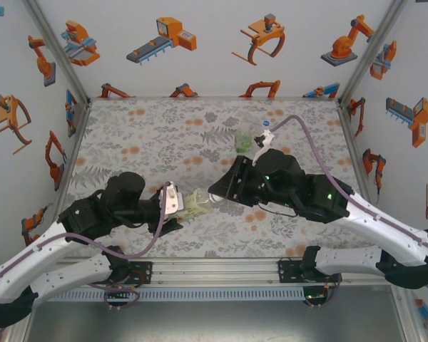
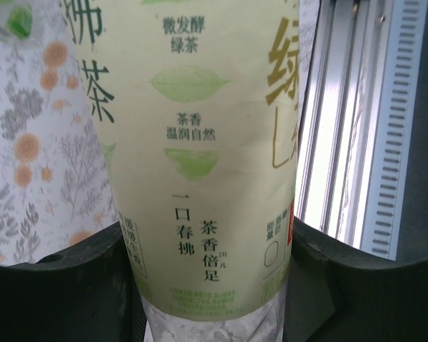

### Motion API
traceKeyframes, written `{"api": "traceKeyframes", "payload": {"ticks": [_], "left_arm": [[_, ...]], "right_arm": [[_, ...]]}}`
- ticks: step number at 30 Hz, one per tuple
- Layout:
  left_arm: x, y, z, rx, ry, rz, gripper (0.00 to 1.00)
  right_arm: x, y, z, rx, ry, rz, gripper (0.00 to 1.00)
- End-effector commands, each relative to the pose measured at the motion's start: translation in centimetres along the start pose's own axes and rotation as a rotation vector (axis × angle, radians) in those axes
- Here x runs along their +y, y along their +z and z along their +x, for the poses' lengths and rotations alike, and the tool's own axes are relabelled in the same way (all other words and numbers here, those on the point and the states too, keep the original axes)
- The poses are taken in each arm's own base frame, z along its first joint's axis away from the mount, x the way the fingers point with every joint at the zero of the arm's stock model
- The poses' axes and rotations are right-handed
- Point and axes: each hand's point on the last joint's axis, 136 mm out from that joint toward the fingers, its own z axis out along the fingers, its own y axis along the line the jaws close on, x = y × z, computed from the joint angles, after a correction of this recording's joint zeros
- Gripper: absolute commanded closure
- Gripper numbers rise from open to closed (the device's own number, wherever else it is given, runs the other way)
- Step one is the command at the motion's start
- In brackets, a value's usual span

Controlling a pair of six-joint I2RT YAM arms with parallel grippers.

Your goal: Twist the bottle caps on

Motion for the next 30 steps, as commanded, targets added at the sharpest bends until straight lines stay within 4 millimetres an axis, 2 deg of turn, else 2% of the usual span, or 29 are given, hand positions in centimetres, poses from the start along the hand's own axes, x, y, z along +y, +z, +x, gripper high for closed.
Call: {"api": "traceKeyframes", "payload": {"ticks": [1, 3, 6, 7, 8, 10, 14, 17, 20, 23, 25, 27, 30], "left_arm": [[-0.4, -1.6, -4.5, -0.179, 0.073, 0.023, 1.00], [-0.8, -1.7, -4.7, -0.185, 0.072, 0.041, 1.00], [-1.1, -1.6, -4.6, -0.189, 0.070, 0.060, 1.00], [-1.2, -1.6, -4.7, -0.191, 0.071, 0.067, 1.00], [-1.3, -1.6, -4.8, -0.194, 0.071, 0.073, 1.00], [-1.4, -1.7, -5.0, -0.199, 0.074, 0.082, 1.00], [-1.5, -1.4, -5.0, -0.199, 0.074, 0.098, 1.00], [-1.9, -1.4, -5.1, -0.196, 0.073, 0.124, 1.00], [-2.5, -1.5, -4.9, -0.191, 0.075, 0.157, 1.00], [-3.3, -1.7, -4.8, -0.183, 0.085, 0.204, 1.00], [-3.8, -1.9, -4.6, -0.173, 0.088, 0.230, 1.00], [-4.1, -1.9, -4.2, -0.155, 0.080, 0.251, 1.00], [-4.6, -1.7, -3.9, -0.139, 0.067, 0.282, 1.00]], "right_arm": [[2.5, -2.2, -2.1, -0.092, -0.230, -0.075, 0.36], [4.1, -3.3, -2.7, -0.124, -0.327, -0.142, 0.27], [7.1, -5.3, -2.9, -0.184, -0.507, -0.305, 0.20], [7.5, -6.0, -3.3, -0.219, -0.516, -0.333, 0.16], [7.7, -6.7, -3.6, -0.249, -0.524, -0.356, 0.07], [8.1, -7.9, -3.7, -0.293, -0.583, -0.410, 0.03], [8.8, -10.0, -2.2, -0.306, -0.835, -0.488, 0.05], [8.3, -10.5, -0.7, -0.251, -1.017, -0.490, 0.07], [7.4, -10.4, 1.8, -0.128, -1.211, -0.514, 0.12], [6.7, -10.5, 4.4, 0.000, -1.378, -0.581, 0.19], [6.3, -10.4, 5.6, 0.056, -1.487, -0.623, 0.29], [6.4, -9.7, 5.5, 0.063, -1.510, -0.606, 0.35], [7.0, -8.9, 5.7, 0.080, -1.537, -0.628, 0.37]]}}
